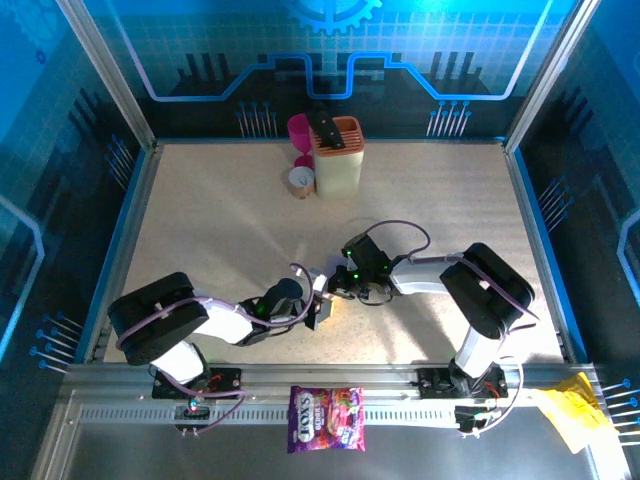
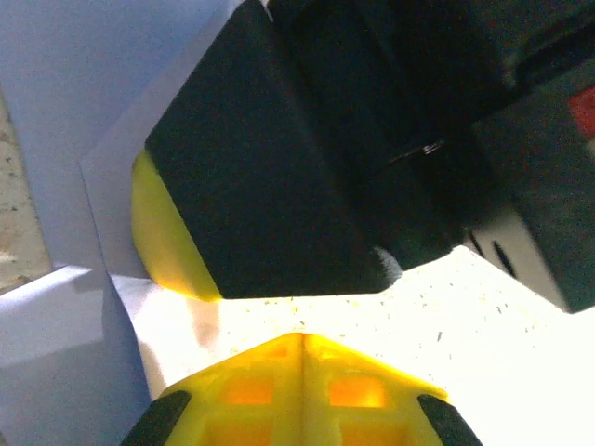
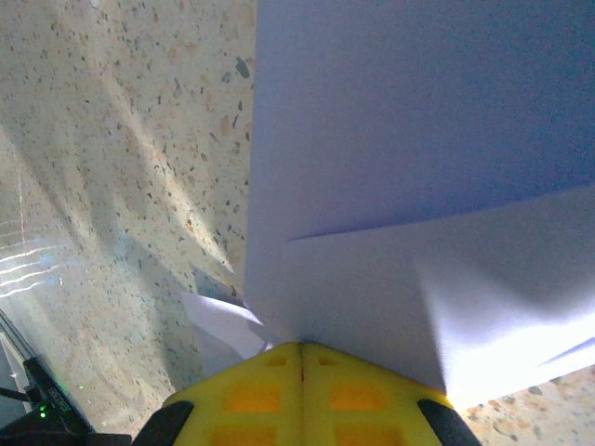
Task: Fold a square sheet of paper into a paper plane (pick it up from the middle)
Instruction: Fold the wing for the fifth time at the center of the table.
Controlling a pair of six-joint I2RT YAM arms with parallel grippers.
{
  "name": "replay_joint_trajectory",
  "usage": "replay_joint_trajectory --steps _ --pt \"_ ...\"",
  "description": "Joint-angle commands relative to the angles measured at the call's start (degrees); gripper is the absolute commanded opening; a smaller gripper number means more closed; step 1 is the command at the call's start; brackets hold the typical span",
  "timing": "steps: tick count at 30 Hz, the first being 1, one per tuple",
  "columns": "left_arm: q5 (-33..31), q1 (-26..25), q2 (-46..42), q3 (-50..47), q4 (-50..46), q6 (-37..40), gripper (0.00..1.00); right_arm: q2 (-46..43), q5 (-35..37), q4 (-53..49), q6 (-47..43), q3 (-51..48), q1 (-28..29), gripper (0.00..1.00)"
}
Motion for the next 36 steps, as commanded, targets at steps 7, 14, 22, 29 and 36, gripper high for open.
replay_joint_trajectory --steps 7,14,22,29,36 --pt "-0.8 0.0 2.6 -0.9 2.2 -0.6 0.00 3.5 2.0 -5.3 1.1 -3.0 -0.6 0.00" --pt "-0.2 0.0 5.1 -3.7 4.0 -2.8 0.00 3.8 1.4 -4.7 1.9 -3.2 -1.2 0.00" --pt "-1.0 -2.4 2.0 -7.1 -0.4 -5.2 0.00 3.6 1.5 -5.2 2.4 -3.3 -1.6 0.00" --pt "-2.7 -6.3 -6.9 -10.8 -12.0 -8.4 0.00 3.9 1.6 -5.3 2.6 -3.4 -1.8 0.00" --pt "-8.6 -6.8 -25.3 -9.0 -34.3 -8.4 0.00 3.9 1.3 -4.9 2.8 -3.3 -1.9 0.00"
